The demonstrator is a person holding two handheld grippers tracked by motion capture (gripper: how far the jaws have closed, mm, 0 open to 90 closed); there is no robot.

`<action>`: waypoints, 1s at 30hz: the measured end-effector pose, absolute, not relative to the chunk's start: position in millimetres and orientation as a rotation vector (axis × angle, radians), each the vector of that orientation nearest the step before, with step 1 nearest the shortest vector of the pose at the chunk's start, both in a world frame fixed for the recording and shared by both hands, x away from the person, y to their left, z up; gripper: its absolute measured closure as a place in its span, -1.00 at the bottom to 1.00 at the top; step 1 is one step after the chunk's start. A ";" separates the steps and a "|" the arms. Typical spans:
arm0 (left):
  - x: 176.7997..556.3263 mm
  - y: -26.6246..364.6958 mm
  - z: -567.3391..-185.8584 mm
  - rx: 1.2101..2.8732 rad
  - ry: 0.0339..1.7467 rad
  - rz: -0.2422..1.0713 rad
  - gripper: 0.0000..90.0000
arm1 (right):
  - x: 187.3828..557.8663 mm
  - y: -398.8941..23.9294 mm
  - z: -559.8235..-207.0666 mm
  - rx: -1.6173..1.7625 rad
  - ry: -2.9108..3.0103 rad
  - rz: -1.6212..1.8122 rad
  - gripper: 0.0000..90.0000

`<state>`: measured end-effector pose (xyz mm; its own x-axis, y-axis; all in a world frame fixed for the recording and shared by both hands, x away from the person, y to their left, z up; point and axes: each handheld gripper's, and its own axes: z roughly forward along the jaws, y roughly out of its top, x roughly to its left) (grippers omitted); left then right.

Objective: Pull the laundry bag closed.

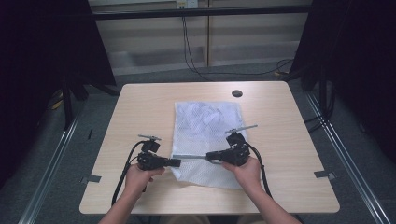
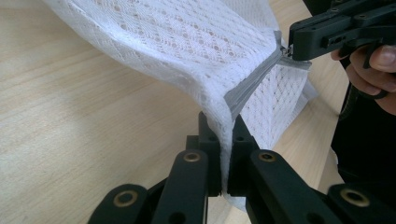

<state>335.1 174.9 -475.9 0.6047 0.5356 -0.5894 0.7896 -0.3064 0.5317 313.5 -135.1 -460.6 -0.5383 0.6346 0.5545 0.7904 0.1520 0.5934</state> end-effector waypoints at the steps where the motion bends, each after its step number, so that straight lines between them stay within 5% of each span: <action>1: 334.8 174.8 -475.9 1.989 1.055 -0.387 0.97 | 313.3 -135.7 -460.6 -1.414 -2.250 -1.331 0.93; 30: 334.1 173.1 -475.9 1.990 1.060 -0.385 0.97 | 312.5 -146.2 -463.5 -1.416 -2.225 -1.343 0.93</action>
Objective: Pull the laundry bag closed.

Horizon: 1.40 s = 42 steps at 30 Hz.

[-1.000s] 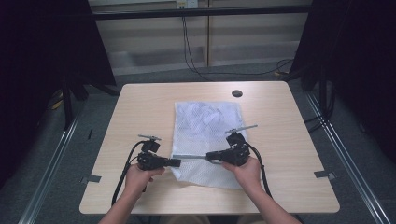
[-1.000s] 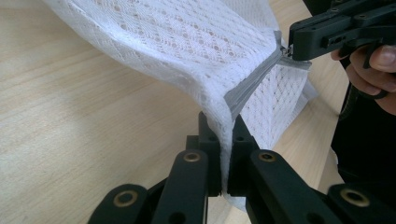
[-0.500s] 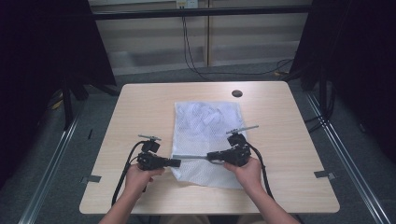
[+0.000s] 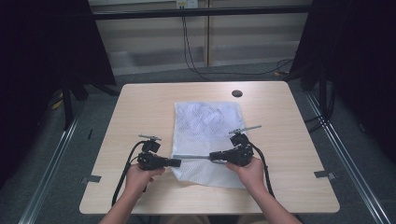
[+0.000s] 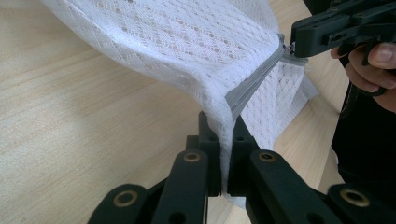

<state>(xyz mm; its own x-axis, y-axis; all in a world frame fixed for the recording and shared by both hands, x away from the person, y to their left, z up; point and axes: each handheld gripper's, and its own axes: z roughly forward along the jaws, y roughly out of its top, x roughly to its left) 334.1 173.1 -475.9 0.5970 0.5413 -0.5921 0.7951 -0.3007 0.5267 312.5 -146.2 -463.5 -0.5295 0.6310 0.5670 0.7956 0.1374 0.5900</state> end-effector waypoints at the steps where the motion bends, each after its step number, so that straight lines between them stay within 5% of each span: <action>1: 334.8 173.7 -476.2 1.998 1.049 -0.385 0.97 | 312.3 -146.4 -463.2 -1.419 -2.219 -1.339 0.93; 42: 335.2 179.8 -475.3 1.974 1.065 -0.392 0.97 | 312.5 -167.6 -467.4 -1.468 -2.183 -1.349 0.93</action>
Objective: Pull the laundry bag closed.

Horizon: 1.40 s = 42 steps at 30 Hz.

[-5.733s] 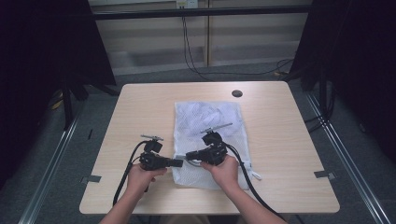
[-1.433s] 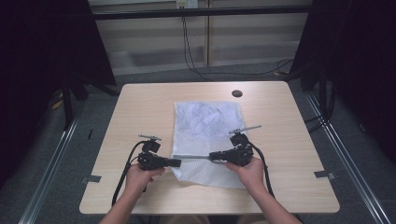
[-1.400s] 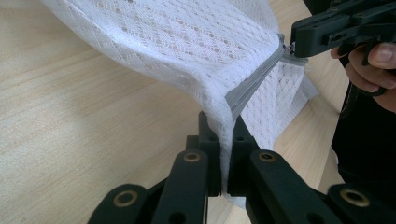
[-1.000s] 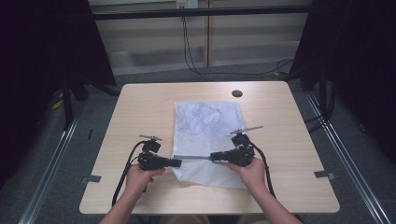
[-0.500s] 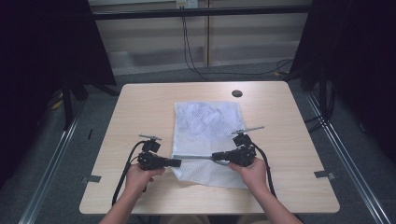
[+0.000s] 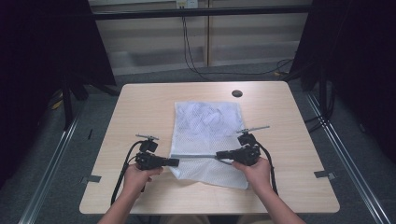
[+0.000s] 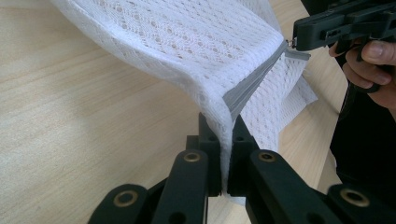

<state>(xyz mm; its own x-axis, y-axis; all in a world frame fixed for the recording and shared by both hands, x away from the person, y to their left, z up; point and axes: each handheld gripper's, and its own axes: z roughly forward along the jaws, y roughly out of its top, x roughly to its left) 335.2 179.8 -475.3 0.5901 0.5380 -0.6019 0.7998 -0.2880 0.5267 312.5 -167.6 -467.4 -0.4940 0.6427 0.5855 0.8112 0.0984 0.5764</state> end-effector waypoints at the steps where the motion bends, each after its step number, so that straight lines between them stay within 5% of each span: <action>1: 335.4 179.8 -475.5 1.978 1.061 -0.393 0.97 | 312.3 -167.7 -467.2 -1.467 -2.184 -1.350 0.93; 42: 335.4 176.8 -475.2 1.982 1.055 -0.391 0.97 | 309.4 -182.9 -463.3 -1.489 -2.166 -1.357 0.93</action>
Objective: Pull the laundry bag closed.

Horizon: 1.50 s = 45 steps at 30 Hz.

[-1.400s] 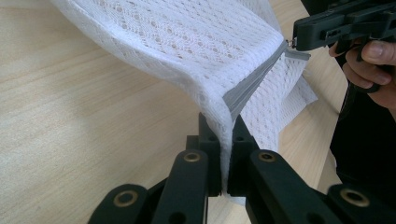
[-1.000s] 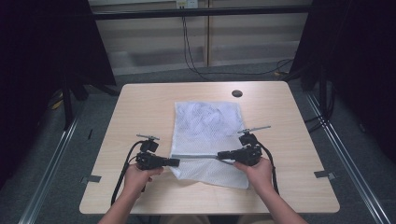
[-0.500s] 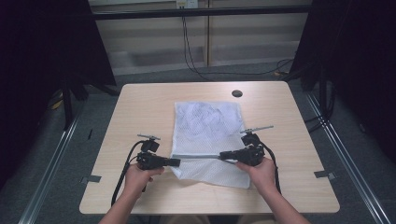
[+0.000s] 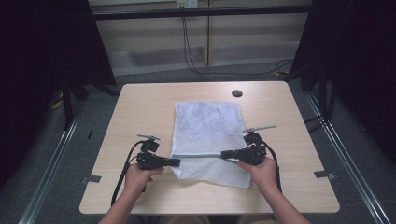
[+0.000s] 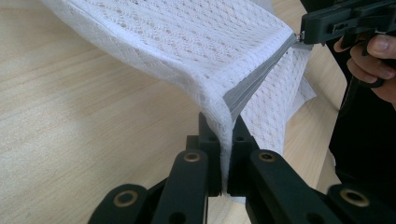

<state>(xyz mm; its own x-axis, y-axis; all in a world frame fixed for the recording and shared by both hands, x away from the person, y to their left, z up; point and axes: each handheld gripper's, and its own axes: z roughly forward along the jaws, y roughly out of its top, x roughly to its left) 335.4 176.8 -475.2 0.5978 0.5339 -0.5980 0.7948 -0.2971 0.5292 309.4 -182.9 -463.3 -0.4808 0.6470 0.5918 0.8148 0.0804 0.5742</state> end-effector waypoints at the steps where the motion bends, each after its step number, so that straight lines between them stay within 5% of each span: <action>1: 335.4 176.8 -475.2 1.983 1.050 -0.391 0.97 | 309.4 -183.1 -462.9 -1.489 -2.163 -1.356 0.93; 45: 335.2 181.7 -473.5 1.958 1.085 -0.398 0.97 | 309.6 -203.6 -461.2 -1.520 -2.147 -1.360 0.93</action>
